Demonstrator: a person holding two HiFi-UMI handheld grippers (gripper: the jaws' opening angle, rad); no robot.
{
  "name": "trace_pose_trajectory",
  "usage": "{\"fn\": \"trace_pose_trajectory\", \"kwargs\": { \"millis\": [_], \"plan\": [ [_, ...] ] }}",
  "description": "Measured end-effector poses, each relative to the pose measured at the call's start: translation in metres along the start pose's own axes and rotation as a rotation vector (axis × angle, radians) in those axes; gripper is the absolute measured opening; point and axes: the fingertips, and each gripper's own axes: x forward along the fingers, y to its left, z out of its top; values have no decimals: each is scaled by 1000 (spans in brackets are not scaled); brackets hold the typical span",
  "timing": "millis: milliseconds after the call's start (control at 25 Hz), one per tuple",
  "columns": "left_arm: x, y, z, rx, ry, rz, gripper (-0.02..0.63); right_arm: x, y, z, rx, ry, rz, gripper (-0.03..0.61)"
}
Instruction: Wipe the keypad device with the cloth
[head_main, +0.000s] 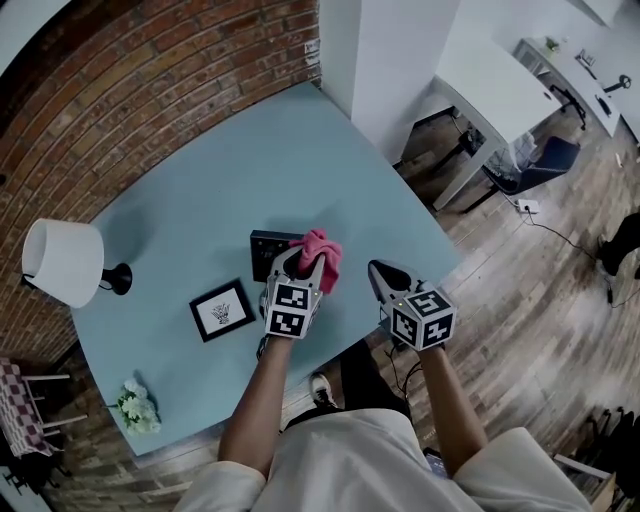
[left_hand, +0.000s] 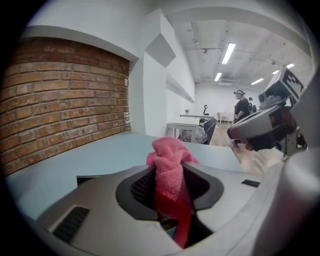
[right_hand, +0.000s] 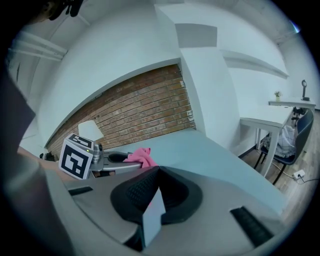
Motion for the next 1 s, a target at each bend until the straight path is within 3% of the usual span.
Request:
{"fn": "trace_pose_trajectory", "kwargs": {
  "millis": [520,720,1000],
  "plan": [
    [-10,-21,-75,-120,118,-45,158,-22,26,15,-42,-45,-6,3],
    [-16,-30,-89,-120,165,-74,158,-39,34,19,-50,-70,-36,5],
    [-48,-20,-67,-120,86,-96,158,-79,51,33,-40,-122,-92,3]
  ]
}}
